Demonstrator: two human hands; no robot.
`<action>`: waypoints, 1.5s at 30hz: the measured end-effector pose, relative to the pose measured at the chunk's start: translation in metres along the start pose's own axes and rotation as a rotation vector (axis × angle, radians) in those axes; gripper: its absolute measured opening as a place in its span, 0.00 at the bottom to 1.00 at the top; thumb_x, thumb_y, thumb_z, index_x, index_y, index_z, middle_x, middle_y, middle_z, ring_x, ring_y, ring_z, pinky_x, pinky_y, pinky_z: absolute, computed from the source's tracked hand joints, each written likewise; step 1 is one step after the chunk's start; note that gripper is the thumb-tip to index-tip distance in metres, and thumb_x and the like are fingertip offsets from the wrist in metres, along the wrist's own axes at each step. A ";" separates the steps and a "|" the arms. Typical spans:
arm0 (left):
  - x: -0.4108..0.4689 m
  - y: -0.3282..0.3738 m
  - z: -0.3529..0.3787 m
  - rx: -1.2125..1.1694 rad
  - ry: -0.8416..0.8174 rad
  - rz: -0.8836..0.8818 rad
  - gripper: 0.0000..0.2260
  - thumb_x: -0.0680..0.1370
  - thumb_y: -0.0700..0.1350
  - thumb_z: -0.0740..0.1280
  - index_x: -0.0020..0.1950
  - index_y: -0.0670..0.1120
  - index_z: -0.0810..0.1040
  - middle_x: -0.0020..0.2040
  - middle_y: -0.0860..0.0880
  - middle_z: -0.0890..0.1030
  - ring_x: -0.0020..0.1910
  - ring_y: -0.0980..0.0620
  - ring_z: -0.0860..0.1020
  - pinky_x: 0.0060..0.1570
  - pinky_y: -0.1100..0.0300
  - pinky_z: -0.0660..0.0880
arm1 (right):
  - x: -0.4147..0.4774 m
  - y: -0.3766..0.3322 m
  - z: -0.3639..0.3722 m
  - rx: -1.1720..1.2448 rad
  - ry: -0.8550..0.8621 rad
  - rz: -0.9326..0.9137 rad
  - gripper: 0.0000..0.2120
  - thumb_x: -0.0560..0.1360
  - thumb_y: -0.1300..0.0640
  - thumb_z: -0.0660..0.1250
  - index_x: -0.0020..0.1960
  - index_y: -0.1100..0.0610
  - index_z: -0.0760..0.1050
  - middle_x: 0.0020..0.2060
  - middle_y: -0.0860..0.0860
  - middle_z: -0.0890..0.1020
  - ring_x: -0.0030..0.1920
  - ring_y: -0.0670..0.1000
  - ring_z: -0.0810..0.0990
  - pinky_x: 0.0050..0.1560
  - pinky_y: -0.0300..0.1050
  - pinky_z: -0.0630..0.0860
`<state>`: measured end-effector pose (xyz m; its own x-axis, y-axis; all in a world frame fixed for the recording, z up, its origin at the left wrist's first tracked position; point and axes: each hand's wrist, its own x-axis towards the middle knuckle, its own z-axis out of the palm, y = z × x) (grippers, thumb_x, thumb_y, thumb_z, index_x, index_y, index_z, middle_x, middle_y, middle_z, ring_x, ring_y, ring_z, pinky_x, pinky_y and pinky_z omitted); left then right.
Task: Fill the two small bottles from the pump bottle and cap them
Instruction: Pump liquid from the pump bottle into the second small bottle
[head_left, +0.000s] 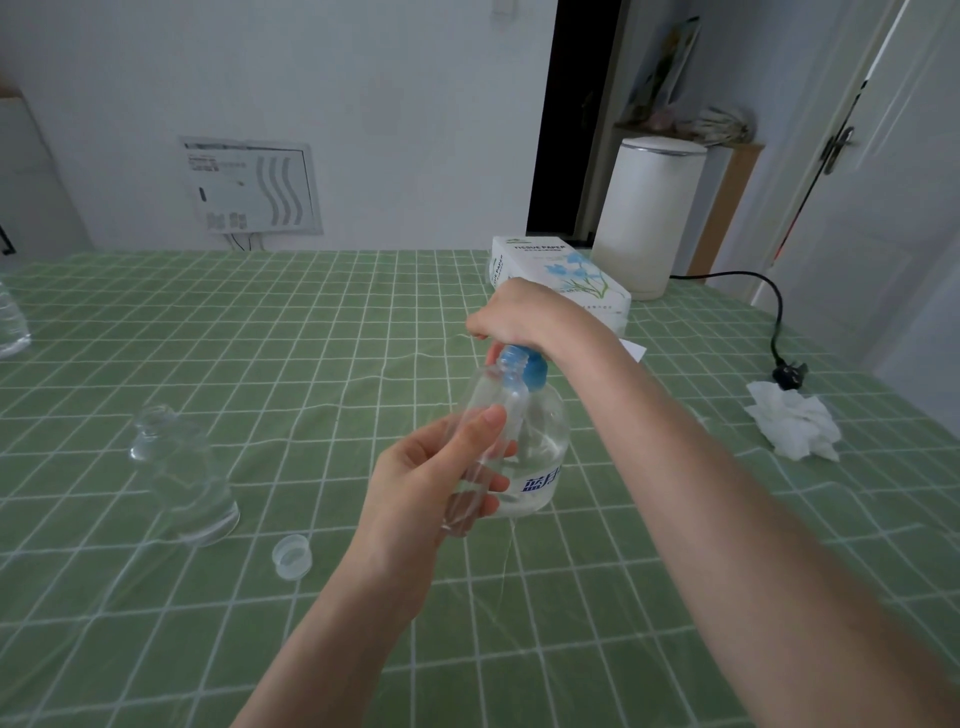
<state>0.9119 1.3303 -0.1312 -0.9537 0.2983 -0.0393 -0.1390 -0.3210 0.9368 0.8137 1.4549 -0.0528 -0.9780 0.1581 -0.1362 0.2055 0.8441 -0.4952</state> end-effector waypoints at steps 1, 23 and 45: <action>0.000 0.000 0.000 0.000 0.000 0.000 0.16 0.62 0.56 0.72 0.43 0.48 0.86 0.41 0.47 0.86 0.29 0.58 0.78 0.29 0.67 0.74 | 0.000 0.000 0.000 -0.004 0.004 -0.001 0.14 0.77 0.59 0.60 0.59 0.62 0.77 0.54 0.56 0.83 0.41 0.53 0.75 0.34 0.39 0.67; 0.000 -0.001 -0.001 0.013 -0.005 -0.009 0.15 0.63 0.56 0.71 0.43 0.48 0.86 0.41 0.46 0.86 0.29 0.57 0.78 0.29 0.66 0.75 | 0.002 0.000 0.002 0.029 -0.029 0.023 0.16 0.76 0.57 0.61 0.60 0.62 0.77 0.56 0.57 0.83 0.40 0.53 0.75 0.37 0.41 0.69; 0.002 0.000 -0.002 0.015 -0.020 0.014 0.16 0.62 0.56 0.72 0.42 0.48 0.86 0.42 0.46 0.85 0.29 0.57 0.78 0.29 0.65 0.75 | 0.005 -0.002 -0.004 -0.020 -0.022 -0.021 0.16 0.76 0.57 0.62 0.61 0.61 0.76 0.57 0.56 0.83 0.43 0.53 0.75 0.37 0.41 0.69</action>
<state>0.9093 1.3294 -0.1317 -0.9498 0.3122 -0.0195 -0.1219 -0.3121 0.9422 0.8083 1.4561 -0.0495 -0.9810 0.1293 -0.1445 0.1838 0.8574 -0.4808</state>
